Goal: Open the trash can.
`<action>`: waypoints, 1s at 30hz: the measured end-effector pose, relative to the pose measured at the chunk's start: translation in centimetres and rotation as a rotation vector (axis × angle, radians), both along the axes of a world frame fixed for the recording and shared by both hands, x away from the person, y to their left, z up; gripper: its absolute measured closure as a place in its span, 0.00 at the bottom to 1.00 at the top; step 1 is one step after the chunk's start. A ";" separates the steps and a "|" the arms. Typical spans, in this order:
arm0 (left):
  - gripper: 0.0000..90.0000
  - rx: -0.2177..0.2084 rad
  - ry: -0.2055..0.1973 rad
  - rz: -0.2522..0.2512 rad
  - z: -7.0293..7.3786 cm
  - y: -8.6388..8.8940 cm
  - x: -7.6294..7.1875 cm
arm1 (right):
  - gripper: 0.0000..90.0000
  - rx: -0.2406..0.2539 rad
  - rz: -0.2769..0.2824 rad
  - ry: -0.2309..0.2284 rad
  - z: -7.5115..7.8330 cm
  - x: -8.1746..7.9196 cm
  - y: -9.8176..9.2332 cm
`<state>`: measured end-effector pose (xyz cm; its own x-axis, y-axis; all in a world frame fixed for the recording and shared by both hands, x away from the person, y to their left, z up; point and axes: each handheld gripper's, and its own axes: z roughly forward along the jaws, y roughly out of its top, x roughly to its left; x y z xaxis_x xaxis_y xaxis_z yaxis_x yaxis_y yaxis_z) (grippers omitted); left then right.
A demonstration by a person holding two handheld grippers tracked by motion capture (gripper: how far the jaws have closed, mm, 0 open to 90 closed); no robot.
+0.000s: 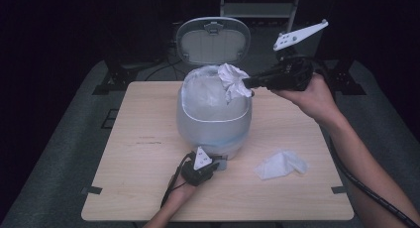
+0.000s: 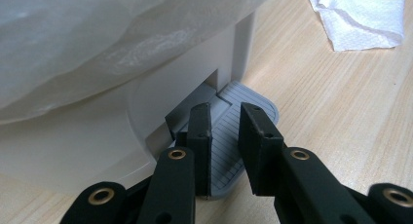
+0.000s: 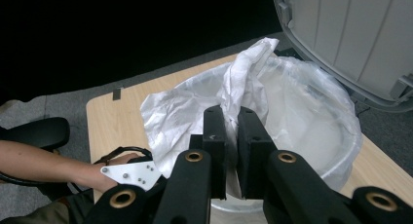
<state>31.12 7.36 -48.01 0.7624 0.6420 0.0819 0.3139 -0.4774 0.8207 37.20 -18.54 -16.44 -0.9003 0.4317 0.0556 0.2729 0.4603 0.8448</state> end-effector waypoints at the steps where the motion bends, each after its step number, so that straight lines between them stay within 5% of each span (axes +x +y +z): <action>1: 0.83 0.000 0.000 0.000 0.0 0.0 0.0 | 0.93 0.000 0.000 0.000 0.0 0.0 0.0; 30: 0.83 0.002 0.001 0.000 0.0 0.0 0.0 | 0.93 -0.048 0.039 0.050 -2.8 2.3 4.0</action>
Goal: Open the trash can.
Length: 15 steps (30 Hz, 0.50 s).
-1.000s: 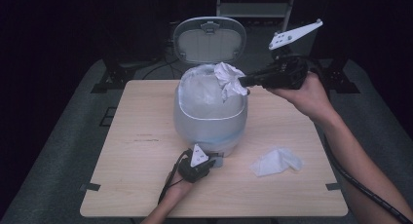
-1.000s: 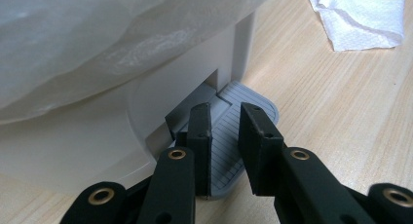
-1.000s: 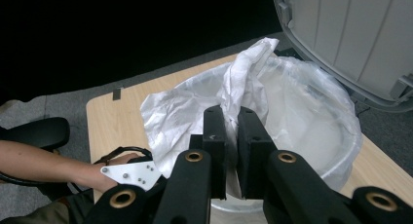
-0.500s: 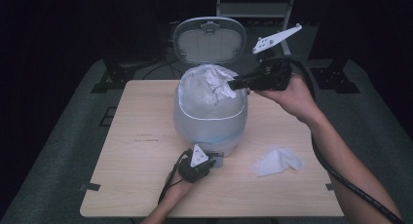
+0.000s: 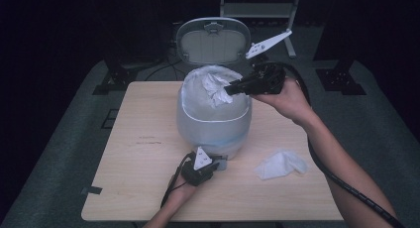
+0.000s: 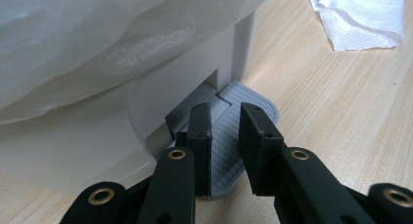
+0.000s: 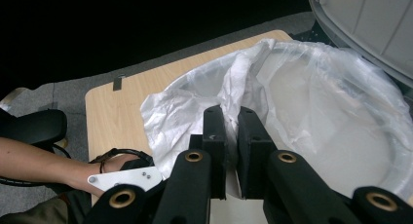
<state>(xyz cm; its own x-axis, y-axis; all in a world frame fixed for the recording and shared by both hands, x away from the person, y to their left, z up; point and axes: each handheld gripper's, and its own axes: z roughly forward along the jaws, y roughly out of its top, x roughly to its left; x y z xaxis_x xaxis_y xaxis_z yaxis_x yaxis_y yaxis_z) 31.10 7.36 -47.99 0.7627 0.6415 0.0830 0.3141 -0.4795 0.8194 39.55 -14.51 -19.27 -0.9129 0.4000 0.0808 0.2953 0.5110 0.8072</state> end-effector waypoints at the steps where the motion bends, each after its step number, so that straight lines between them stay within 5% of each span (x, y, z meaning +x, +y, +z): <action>1: 0.83 0.000 0.000 0.000 0.0 0.0 0.0 | 0.93 0.000 0.000 0.000 0.0 0.0 0.0; 15: 0.83 -0.001 0.001 -0.001 0.0 0.0 0.0 | 0.84 -0.011 -0.019 0.017 -0.9 0.7 1.1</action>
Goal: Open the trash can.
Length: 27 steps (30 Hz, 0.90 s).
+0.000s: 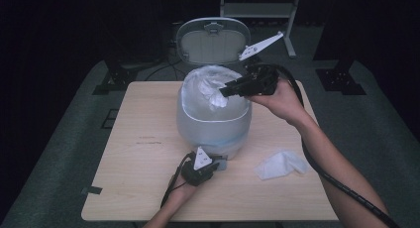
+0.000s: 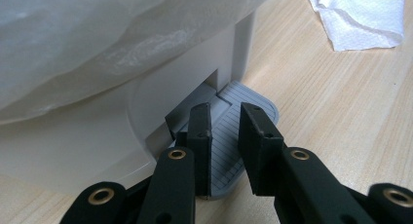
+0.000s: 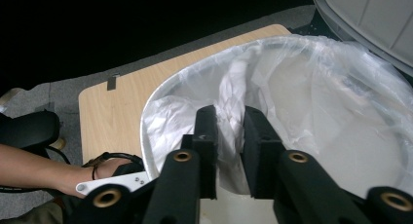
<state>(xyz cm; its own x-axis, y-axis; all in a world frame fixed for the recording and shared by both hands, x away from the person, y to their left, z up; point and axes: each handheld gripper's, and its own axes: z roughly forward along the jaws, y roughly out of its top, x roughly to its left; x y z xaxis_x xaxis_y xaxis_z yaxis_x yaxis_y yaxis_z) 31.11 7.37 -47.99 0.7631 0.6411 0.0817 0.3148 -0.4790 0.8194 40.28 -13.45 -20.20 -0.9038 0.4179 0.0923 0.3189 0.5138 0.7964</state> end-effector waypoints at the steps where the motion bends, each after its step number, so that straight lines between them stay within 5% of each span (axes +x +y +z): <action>1: 0.83 0.000 0.000 0.000 0.0 0.0 0.0 | 0.84 0.000 0.000 0.000 0.0 0.0 0.0; 27: 0.83 -0.002 -0.003 0.000 0.0 0.0 0.0 | 0.78 0.035 -0.029 0.012 -1.0 -1.0 -3.9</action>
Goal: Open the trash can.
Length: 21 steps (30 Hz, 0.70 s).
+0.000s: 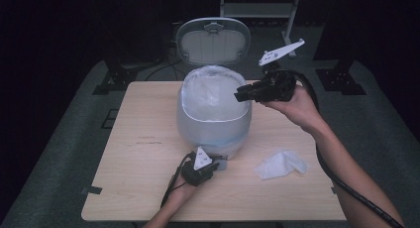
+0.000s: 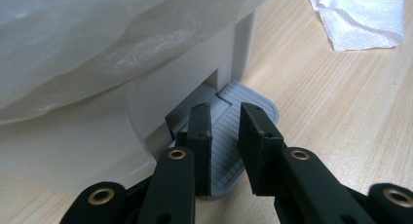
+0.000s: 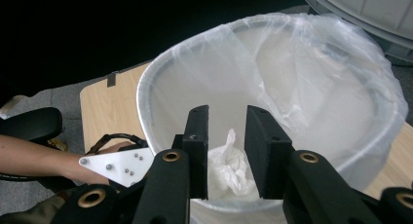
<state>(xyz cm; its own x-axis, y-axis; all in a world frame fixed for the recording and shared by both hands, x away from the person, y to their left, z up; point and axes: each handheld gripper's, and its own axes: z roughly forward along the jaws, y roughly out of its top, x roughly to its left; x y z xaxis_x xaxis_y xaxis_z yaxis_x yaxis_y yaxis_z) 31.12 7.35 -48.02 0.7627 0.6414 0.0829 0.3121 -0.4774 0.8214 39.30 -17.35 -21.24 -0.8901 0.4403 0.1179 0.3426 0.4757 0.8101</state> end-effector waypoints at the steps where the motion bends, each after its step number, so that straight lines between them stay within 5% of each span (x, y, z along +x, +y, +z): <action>1: 0.83 0.000 0.000 0.000 0.0 0.0 0.0 | 0.78 0.000 0.000 0.000 0.0 0.0 0.0; 21: 0.83 0.003 0.003 0.000 0.0 0.0 0.0 | 0.74 0.010 -0.022 -0.020 -1.2 -1.4 -3.5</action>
